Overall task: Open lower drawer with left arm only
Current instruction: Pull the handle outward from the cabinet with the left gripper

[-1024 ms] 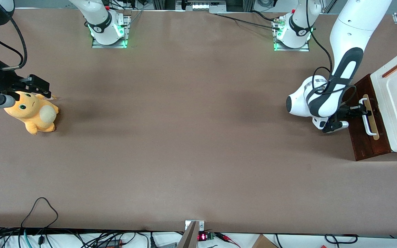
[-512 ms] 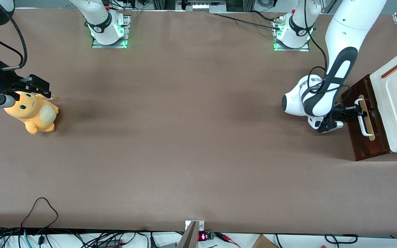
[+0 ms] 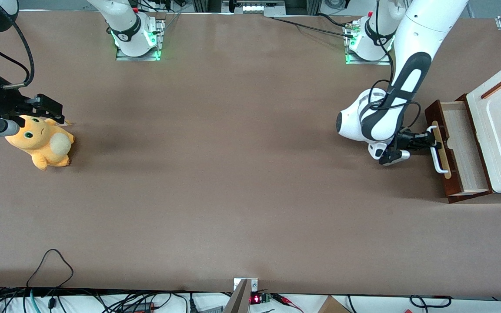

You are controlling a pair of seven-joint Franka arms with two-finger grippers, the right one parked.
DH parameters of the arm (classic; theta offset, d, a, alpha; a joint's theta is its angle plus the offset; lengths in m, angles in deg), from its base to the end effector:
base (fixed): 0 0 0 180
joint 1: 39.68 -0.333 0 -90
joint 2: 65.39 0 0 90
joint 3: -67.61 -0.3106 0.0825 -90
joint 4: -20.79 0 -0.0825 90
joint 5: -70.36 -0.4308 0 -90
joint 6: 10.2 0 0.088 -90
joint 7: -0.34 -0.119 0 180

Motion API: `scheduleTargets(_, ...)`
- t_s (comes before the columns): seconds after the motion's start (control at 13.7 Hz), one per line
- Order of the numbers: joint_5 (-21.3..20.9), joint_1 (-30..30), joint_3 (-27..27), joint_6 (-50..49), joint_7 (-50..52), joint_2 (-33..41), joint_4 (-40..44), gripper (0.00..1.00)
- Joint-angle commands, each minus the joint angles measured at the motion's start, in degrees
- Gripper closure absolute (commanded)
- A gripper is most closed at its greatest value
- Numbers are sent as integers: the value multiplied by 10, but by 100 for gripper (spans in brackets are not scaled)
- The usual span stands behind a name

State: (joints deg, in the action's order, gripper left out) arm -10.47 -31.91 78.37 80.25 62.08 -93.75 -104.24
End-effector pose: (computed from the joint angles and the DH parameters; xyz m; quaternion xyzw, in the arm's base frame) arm 0.5176 -0.0574 0.1252 -0.7600 0.0760 -0.0392 0.6443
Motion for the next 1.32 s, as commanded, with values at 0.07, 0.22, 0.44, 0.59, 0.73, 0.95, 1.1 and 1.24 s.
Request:
scheduleTargets(0.07,-11,16,10,21,-46,10,21,65)
scheduleTargets(0.22,3,16,10,21,-46,15,21,10)
scheduleTargets(0.44,118,13,10,57,-47,47,51,0)
scheduleTargets(0.59,255,12,10,95,-115,89,97,0)
scheduleTargets(0.73,335,4,9,100,-214,136,126,0)
scheduleTargets(0.95,464,-32,9,106,-298,198,155,0)
scheduleTargets(1.1,556,-71,6,109,-415,242,172,0)
scheduleTargets(1.24,645,-99,0,109,-517,279,179,0)
